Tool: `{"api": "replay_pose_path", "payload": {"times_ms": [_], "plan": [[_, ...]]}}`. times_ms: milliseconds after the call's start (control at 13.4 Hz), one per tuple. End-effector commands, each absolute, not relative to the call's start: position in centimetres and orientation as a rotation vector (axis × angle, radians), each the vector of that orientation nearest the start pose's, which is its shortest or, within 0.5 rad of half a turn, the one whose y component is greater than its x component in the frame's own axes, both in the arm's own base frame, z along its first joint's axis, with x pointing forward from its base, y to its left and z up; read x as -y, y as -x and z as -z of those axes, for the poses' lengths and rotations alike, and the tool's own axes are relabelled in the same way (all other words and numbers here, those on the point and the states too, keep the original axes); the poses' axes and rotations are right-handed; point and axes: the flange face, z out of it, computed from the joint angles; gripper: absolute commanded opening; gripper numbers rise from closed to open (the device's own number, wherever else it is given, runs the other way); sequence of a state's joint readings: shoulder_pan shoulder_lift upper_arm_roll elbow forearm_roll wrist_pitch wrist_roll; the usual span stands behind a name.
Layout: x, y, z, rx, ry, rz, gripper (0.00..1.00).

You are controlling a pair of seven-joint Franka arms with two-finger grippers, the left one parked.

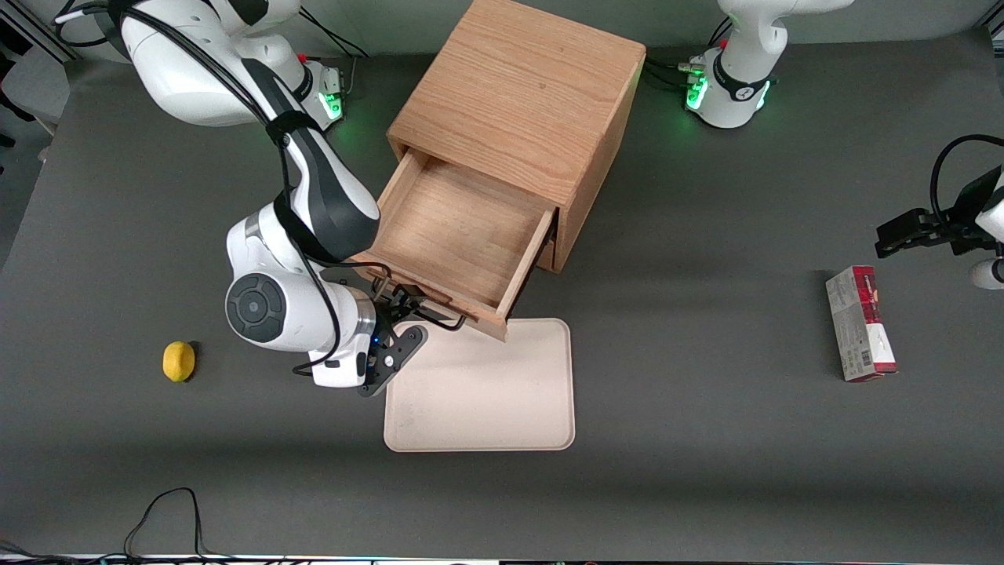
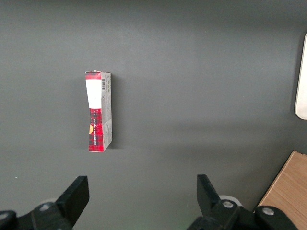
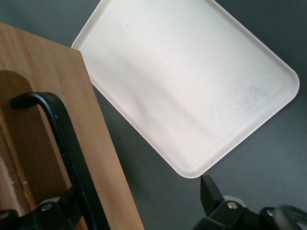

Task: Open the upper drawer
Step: 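Keep pulling the handle to extend the drawer fully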

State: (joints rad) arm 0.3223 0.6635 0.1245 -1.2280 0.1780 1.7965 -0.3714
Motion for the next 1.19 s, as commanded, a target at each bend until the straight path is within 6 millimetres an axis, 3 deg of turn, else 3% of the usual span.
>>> {"api": "replay_pose_path", "payload": {"times_ms": [0, 448, 1119], "plan": [[-30.6, -67.5, -38.0, 1.052, 2.687, -0.073, 1.00], [-28.6, -68.8, -38.7, 0.987, 2.677, -0.038, 1.00], [-28.1, -69.8, -40.0, 0.969, 2.676, 0.030, 1.00]]}}
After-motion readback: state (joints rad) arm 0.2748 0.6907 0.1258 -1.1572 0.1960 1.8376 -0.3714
